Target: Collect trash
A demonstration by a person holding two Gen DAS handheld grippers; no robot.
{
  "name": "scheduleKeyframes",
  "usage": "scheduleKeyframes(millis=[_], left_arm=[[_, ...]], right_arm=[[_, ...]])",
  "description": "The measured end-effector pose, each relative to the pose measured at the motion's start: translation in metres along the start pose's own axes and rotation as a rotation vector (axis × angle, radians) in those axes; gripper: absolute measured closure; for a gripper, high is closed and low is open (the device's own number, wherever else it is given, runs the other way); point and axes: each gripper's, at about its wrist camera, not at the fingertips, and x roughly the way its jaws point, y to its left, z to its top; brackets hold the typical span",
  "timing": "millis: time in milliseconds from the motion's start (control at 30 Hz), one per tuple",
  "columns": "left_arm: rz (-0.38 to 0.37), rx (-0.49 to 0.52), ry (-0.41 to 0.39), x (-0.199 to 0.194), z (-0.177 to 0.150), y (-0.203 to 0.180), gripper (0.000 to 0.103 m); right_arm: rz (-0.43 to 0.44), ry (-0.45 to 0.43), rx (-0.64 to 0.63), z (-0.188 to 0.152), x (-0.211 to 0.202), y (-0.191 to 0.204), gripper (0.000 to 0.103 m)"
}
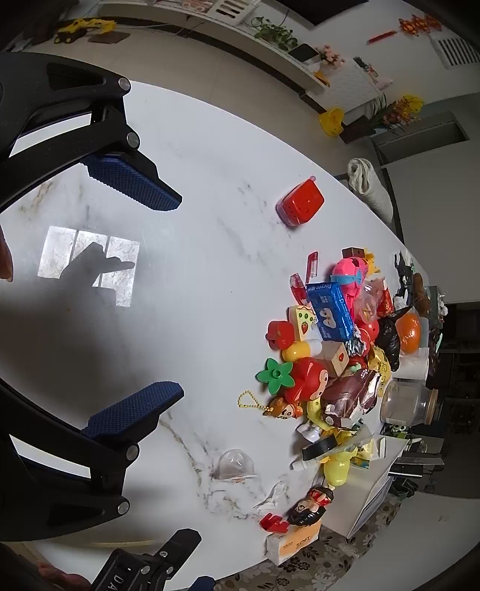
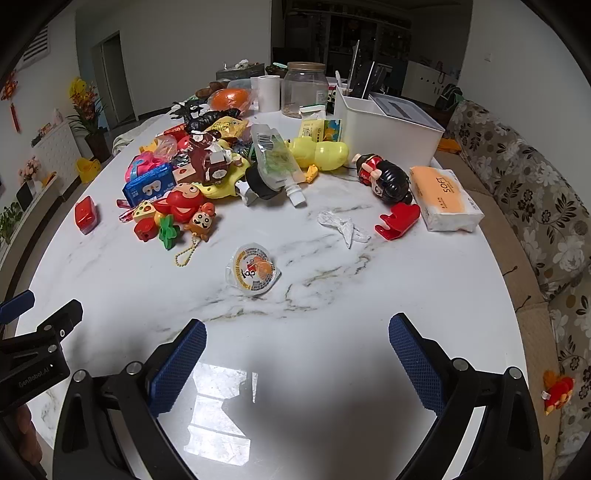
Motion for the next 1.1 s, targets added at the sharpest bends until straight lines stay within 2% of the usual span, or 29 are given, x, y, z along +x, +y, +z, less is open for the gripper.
scheduleKeyframes(millis=[1100], left_arm=[[0.004,-0.008,0.000,0.0047,0.0003,0.0063,0.012]], right_arm=[[-0.002,0.006,0.002,0.0008,0.0007,0.0027,0.005]])
